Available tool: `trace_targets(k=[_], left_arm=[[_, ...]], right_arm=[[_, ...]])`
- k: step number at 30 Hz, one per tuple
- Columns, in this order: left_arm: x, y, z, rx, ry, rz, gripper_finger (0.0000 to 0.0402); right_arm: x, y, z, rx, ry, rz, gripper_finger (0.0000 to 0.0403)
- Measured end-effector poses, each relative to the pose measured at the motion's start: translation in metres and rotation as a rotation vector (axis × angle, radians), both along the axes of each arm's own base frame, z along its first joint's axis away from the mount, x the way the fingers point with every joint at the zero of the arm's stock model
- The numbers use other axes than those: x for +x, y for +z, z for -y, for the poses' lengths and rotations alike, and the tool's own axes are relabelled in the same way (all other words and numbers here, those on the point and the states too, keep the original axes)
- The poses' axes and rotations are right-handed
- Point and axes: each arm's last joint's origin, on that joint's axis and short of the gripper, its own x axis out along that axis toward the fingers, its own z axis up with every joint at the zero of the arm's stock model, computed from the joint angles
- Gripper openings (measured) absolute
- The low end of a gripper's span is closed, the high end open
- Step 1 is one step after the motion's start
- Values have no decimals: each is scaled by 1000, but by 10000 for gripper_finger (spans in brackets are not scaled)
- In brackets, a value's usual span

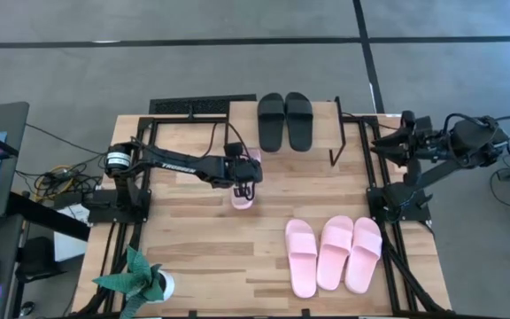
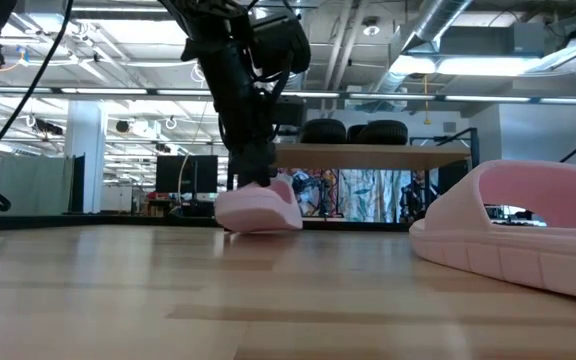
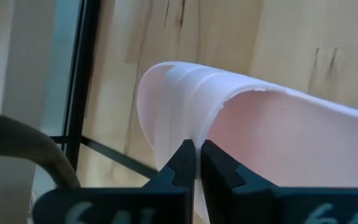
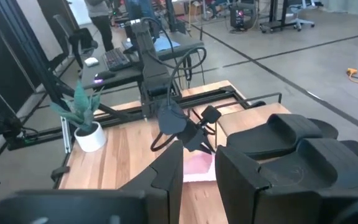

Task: Pick and place slides into the shelf
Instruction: Put the pink slipper under the shelf

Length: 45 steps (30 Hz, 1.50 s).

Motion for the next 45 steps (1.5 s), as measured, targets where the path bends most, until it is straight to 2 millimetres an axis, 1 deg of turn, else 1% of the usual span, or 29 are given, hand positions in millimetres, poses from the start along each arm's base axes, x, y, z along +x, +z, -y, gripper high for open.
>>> trace_targets(k=[4,14,24,42,45], left_arm=[[0,0,-2,0,-7,-7,0],[0,-1,0,-64,-22,-1,0],[-1,-2,1,-103,4,13,3],[-1,-3,2,-171,31,48,92],[-1,-3,5,-186,27,51,105]], right_arm=[[4,-1,-2,-5,0,-12,82],[11,-1,-5,-14,0,-34,82],[15,-2,-7,-19,2,-49,82],[16,-2,-7,-19,3,-51,82],[16,-2,-7,-19,4,-51,82]])
